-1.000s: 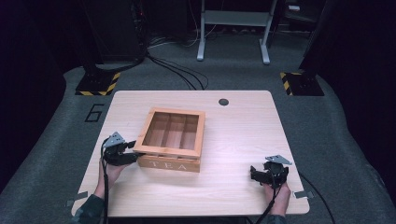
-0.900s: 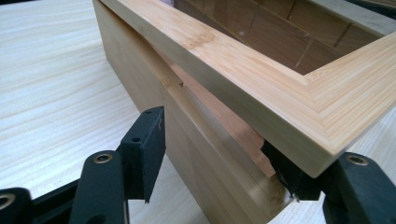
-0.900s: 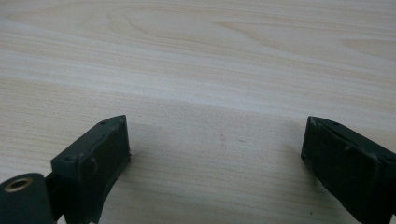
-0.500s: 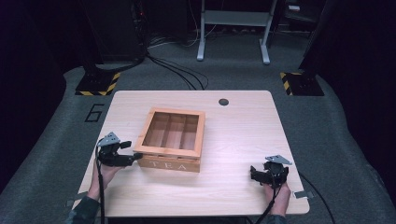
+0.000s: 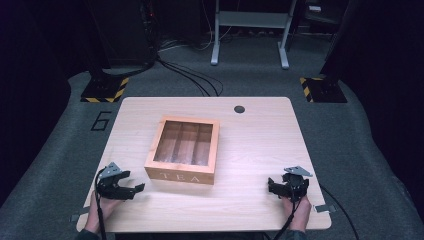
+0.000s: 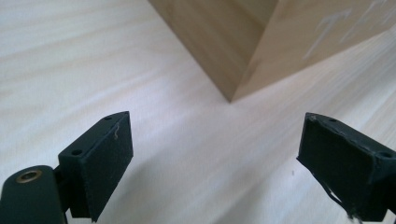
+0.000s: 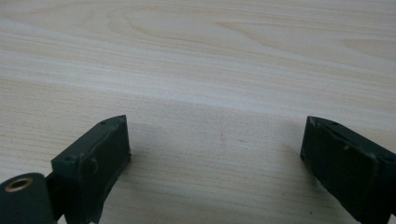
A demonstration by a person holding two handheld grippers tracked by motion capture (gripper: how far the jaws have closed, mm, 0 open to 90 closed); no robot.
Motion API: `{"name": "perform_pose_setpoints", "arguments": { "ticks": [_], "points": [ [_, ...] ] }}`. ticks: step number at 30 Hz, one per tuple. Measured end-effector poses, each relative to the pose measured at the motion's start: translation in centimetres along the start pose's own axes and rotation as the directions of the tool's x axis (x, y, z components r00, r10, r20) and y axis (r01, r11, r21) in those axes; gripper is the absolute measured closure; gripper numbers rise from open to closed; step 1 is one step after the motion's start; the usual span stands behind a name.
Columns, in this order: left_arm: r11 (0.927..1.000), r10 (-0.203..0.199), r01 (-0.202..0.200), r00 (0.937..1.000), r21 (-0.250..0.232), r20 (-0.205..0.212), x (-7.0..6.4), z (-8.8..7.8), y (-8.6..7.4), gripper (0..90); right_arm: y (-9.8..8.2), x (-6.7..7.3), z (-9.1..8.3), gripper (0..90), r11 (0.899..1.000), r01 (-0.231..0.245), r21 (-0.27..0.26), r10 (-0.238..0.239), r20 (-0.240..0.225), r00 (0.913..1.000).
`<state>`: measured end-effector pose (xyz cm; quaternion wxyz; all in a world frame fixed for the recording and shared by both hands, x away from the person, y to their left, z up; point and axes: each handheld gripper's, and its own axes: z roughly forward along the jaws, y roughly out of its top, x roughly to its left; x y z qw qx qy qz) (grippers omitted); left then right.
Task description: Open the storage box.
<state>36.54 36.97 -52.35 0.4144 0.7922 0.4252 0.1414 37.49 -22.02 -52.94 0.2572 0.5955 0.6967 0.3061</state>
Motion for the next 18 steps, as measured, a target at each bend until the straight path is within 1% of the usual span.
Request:
{"name": "perform_pose_setpoints", "arguments": {
  "ticks": [2, 3, 4, 6, 8, 9, 12, 13, 14, 15, 17, 18],
  "points": [
    [1.0000, -0.001, 0.001, 0.9997, 0.006, -0.024, -0.20, 0.01, -0.55, 9.3, 0.00, 0.00, -0.01, 7.5, 1.000, 0.000, 0.001, 0.000, 0.000, 1.0000],
    [1.0000, -0.001, 0.001, 0.9997, 0.006, -0.024, -0.20, 0.01, -0.55, 9.1, 0.00, 0.00, 0.00, 7.5, 1.000, 0.000, 0.000, 0.000, 0.000, 1.0000],
    [0.9997, 0.007, -0.007, 0.9997, 0.024, -0.022, -0.17, -0.06, -0.71, 9.1, 0.00, 0.00, 0.00, 7.5, 1.000, 0.000, 0.000, 0.000, 0.000, 1.0000],
    [0.9993, 0.016, -0.014, 0.9987, 0.034, -0.048, -0.34, -0.08, -0.94, 8.6, 0.00, 0.01, 0.00, 7.5, 1.000, -0.001, 0.000, 0.001, 0.001, 1.0000],
    [0.9995, 0.009, -0.008, 0.9984, 0.030, -0.056, -0.43, -0.16, -1.05, 8.7, 0.00, 0.01, -0.01, 7.5, 1.000, -0.001, 0.001, 0.001, 0.000, 1.0000],
    [0.9991, 0.016, -0.013, 0.9975, 0.041, -0.069, -0.47, -0.14, -1.09, 7.8, 0.00, 0.01, 0.00, 7.5, 1.000, -0.001, 0.000, 0.001, 0.001, 1.0000],
    [0.9986, 0.019, -0.015, 0.9969, 0.050, -0.077, -0.62, -0.17, -1.12, 7.5, 0.00, 0.00, 0.00, 7.5, 1.000, 0.001, 0.000, -0.001, 0.000, 1.0000],
    [0.9980, 0.029, -0.024, 0.9964, 0.059, -0.080, -0.65, -0.22, -1.13, 7.4, 0.00, -0.01, 0.00, 7.5, 1.000, 0.001, 0.001, -0.001, -0.002, 1.0000],
    [0.9980, 0.032, -0.027, 0.9955, 0.058, -0.089, -0.73, -0.19, -1.16, 7.4, 0.00, -0.01, 0.00, 7.5, 1.000, 0.001, 0.001, -0.001, -0.002, 1.0000],
    [0.9972, 0.046, -0.039, 0.9932, 0.064, -0.108, -0.87, -0.17, -1.20, 7.4, 0.00, -0.01, 0.00, 7.5, 1.000, 0.001, 0.001, -0.001, -0.001, 1.0000],
    [0.9971, 0.047, -0.039, 0.9922, 0.066, -0.115, -0.99, -0.14, -1.22, 7.5, 0.00, -0.03, 0.00, 5.9, 1.000, 0.002, 0.006, -0.002, 0.003, 1.0000],
    [0.9955, 0.065, -0.056, 0.9904, 0.077, -0.122, -1.01, -0.15, -1.22, 7.5, 0.00, -0.03, 0.00, 5.9, 1.000, 0.002, 0.006, -0.002, 0.003, 1.0000]
  ]
}}
